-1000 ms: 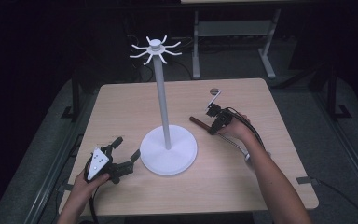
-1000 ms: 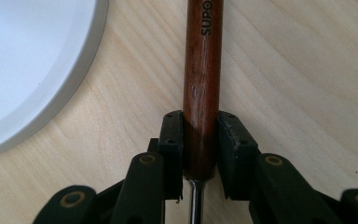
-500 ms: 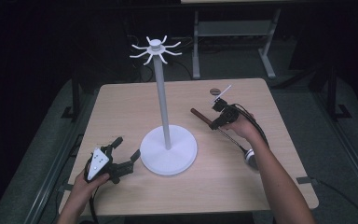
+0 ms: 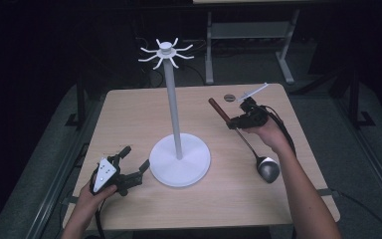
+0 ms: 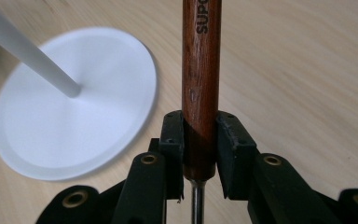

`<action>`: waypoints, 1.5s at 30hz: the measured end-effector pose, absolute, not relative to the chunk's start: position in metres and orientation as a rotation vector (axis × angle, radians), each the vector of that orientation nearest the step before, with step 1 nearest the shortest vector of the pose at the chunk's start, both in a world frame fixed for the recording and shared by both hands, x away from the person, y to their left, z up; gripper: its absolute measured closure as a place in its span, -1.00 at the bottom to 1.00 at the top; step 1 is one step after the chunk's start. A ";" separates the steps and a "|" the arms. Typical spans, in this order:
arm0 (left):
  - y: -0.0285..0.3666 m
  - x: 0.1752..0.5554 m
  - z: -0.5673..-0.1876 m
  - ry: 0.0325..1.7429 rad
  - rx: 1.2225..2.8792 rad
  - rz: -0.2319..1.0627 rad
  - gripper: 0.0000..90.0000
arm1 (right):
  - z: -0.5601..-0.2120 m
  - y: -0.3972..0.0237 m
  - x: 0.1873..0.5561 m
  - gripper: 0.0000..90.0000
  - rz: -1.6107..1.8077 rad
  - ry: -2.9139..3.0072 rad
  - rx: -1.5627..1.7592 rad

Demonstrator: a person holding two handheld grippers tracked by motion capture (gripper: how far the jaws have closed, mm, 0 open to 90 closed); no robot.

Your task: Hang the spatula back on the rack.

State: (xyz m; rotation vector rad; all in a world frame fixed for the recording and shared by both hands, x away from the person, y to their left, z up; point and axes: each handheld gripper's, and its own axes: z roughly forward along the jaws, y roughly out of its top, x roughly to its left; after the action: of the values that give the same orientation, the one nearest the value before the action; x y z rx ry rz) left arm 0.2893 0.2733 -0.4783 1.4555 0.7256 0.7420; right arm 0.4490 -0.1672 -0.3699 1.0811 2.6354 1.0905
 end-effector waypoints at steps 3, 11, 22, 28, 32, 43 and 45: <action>0.273 0.289 -0.478 0.726 1.455 0.742 -0.72 | -0.362 -0.171 0.442 0.63 1.177 2.593 1.064; 0.273 0.289 -0.478 0.726 1.455 0.742 -0.72 | -0.344 -0.182 0.424 0.63 1.332 2.476 0.994; 0.273 0.289 -0.478 0.723 1.453 0.742 -0.72 | -0.325 -0.191 0.404 0.63 1.501 2.369 0.915; 0.273 0.289 -0.478 0.725 1.456 0.742 -0.72 | -0.309 -0.193 0.393 0.63 1.605 2.305 0.849; 0.274 0.290 -0.478 0.722 1.458 0.745 -0.72 | -0.299 -0.189 0.389 0.63 1.643 2.272 0.806; 0.273 0.290 -0.478 0.724 1.454 0.744 -0.72 | -0.268 -0.172 0.371 0.63 1.783 2.227 0.656; 0.273 0.290 -0.478 0.723 1.454 0.745 -0.72 | -0.266 -0.170 0.370 0.63 1.790 2.231 0.647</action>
State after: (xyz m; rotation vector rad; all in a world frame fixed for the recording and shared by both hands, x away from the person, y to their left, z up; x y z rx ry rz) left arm 0.2896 0.2733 -0.4782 1.4540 0.7231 0.7449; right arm 0.3698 -0.1700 -0.2659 0.6466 2.2309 1.7897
